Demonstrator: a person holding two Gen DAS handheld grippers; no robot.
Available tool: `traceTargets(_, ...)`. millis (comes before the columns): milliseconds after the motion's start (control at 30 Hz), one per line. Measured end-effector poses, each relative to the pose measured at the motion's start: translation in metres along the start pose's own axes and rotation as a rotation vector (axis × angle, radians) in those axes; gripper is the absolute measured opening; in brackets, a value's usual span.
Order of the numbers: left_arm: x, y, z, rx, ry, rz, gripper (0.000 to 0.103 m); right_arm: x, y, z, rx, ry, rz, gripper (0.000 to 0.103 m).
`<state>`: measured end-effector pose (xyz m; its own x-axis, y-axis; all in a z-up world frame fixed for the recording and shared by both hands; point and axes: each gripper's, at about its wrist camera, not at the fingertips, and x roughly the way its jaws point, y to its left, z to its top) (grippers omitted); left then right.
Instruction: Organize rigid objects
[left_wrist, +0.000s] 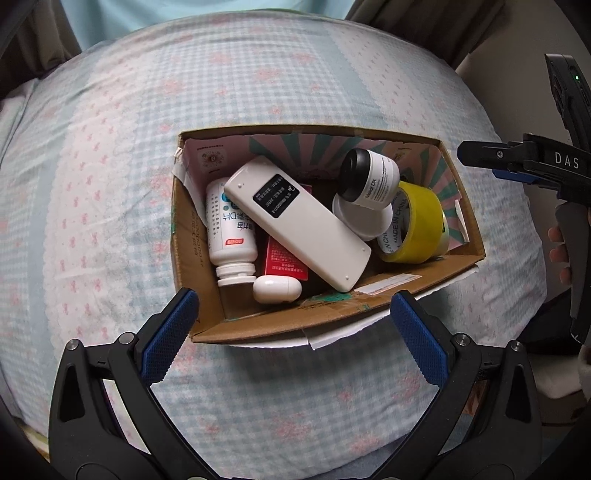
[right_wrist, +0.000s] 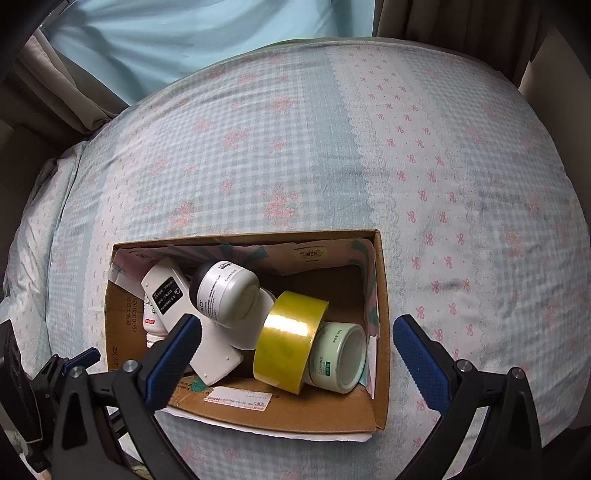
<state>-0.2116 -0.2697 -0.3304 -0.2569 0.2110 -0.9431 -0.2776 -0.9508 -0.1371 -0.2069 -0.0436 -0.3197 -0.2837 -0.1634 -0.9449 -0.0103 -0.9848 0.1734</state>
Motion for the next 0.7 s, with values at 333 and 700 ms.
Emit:
traceTargets(333,-0.074,-0.038,0.007,-0.067,-0.095,0.063,0.103,-0.073,-0.006,-0.02,-0.088,-0.065,0.048,0.103)
traceTargets(700,-0.235,-0.12,0.043,-0.12,-0.356,0.074,0.103,-0.25,-0.044,-0.034,-0.096,-0.324,-0.017,0.103)
